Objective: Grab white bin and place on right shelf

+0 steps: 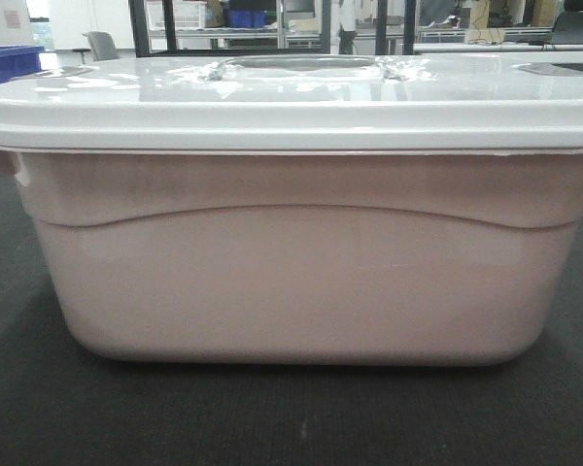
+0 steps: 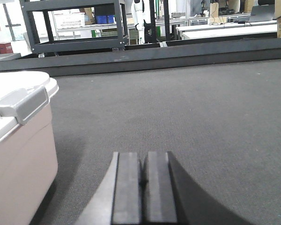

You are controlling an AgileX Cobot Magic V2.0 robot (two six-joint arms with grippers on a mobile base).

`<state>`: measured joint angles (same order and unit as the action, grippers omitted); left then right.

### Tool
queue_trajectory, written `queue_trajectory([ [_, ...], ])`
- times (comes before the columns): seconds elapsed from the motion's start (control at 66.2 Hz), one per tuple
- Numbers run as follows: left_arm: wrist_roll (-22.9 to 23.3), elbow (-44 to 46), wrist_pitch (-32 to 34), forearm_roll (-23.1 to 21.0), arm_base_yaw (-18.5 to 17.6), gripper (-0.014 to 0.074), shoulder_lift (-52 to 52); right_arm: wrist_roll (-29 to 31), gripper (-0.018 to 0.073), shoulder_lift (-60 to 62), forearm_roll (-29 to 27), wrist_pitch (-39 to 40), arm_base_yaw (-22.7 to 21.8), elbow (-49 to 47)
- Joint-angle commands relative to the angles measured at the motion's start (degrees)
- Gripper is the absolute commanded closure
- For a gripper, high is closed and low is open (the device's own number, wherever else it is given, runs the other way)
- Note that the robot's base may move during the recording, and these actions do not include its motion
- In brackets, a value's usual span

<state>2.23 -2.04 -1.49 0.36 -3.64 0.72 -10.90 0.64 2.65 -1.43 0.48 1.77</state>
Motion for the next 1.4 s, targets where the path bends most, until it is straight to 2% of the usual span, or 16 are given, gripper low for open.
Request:
queue_trajectory([
  [0.0, 0.0, 0.4, 5.5, -0.4, 0.1, 0.0715, 0.6, 0.4, 0.0494, 1.0, 0.7, 5.2, -0.2, -0.1],
  [0.227, 0.3, 4.4, 10.0, -0.4, 0.1, 0.0715, 0.6, 0.4, 0.0494, 1.0, 0.7, 13.8, -0.2, -3.2],
  [0.453, 0.3, 18.2, 7.3, 0.3, 0.1, 0.0715, -2.1, 0.4, 0.0494, -0.1, 0.7, 6.4, -0.2, -17.6],
  [0.574, 0.3, 26.8, -1.8, 1.5, 0.1, 0.0715, -6.3, 0.4, 0.0494, -2.9, 0.7, 3.3, -0.2, -25.5],
  [0.695, 0.3, 34.8, -8.0, 1.5, 0.1, 0.0715, -12.0, 0.4, 0.0494, -7.7, 0.7, -1.6, -0.2, -33.2],
  [0.785, 0.3, 39.7, -11.2, 1.5, 0.1, 0.0715, -16.8, 0.4, 0.0494, -12.2, 0.7, -8.9, -0.2, -38.7],
  [0.876, 0.3, 45.1, -17.2, 1.5, 0.1, 0.0715, -22.0, 0.4, 0.0494, -17.2, 0.3, -18.9, -0.2, -44.0],
  [0.967, 0.3, 51.0, -27.8, 1.4, 0.1, 0.0715, -27.7, 0.4, 0.0494, -22.3, -1.4, -30.3, -0.2, -49.8],
  [1.057, 0.3, 58.2, -42.3, 1.2, 0.1, 0.0715, -35.2, 0.4, 0.0494, -28.1, -1.8, -40.7, -0.2, -55.2],
  [1.193, 0.3, 65.3, -57.0, 0.8, 0.1, 0.0715, -44.0, 0.4, 0.0494, -36.0, -1.8, -51.3, -0.2, -60.2],
  [1.269, 0.3, 67.0, -60.5, 0.8, 0.1, 0.0715, -47.5, 0.4, 0.0494, -40.0, -1.9, -55.5, -0.2, -61.7],
  [1.39, 0.3, 67.1, -60.7, 0.8, 0.1, 0.0715, -51.8, 0.4, 0.0494, -46.2, -1.9, -64.1, -0.2, -62.9],
])
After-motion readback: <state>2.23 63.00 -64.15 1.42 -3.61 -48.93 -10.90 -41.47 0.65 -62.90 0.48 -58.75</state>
